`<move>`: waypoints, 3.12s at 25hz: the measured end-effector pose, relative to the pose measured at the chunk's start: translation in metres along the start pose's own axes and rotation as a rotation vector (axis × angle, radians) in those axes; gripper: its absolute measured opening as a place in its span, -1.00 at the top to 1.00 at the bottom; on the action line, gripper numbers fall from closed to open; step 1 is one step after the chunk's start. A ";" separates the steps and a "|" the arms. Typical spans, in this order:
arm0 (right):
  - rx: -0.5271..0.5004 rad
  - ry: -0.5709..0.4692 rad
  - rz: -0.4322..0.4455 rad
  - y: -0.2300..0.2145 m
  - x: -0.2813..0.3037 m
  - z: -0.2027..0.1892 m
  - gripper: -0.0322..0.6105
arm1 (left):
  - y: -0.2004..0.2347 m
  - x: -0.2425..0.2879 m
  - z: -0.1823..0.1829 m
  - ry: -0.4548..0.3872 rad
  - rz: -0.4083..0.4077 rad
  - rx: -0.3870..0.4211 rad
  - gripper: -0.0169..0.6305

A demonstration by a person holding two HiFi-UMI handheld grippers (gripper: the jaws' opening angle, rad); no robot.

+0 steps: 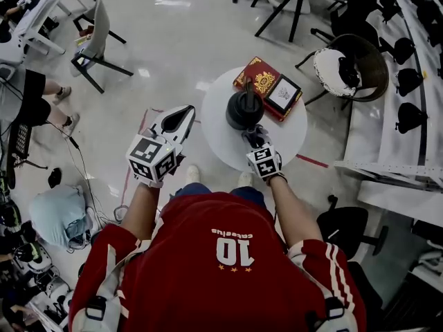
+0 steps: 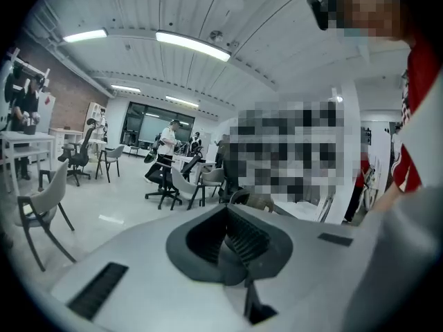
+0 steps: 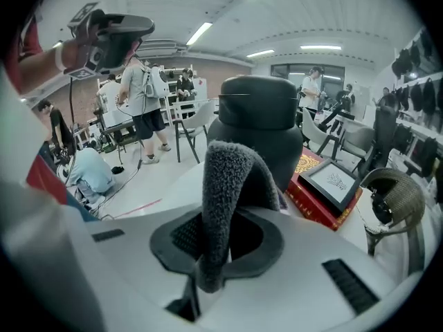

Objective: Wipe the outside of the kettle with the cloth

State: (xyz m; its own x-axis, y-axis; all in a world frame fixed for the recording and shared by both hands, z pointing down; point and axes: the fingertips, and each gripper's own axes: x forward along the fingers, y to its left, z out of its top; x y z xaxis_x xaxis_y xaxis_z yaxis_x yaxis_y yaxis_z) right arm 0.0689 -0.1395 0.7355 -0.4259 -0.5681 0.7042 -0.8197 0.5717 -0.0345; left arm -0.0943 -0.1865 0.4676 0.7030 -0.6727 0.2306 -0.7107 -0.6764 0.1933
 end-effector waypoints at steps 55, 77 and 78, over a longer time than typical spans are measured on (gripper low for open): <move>0.123 -0.401 -0.186 0.079 -0.003 0.239 0.75 | 0.124 -0.097 0.002 -0.013 -0.041 0.012 0.92; 0.198 -0.602 -0.383 -0.069 -0.313 0.184 0.75 | -0.040 0.013 0.092 -0.189 -0.106 0.060 0.92; 0.195 -0.608 -0.401 -0.075 -0.325 0.181 0.75 | -0.047 0.016 0.094 -0.192 -0.106 0.059 0.92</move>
State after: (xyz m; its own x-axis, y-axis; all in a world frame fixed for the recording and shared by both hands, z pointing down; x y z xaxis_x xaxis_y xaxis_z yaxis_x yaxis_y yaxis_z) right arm 0.1997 -0.1047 0.3810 -0.1708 -0.9696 0.1755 -0.9853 0.1694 -0.0230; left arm -0.0470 -0.1932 0.3726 0.7701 -0.6375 0.0255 -0.6334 -0.7592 0.1496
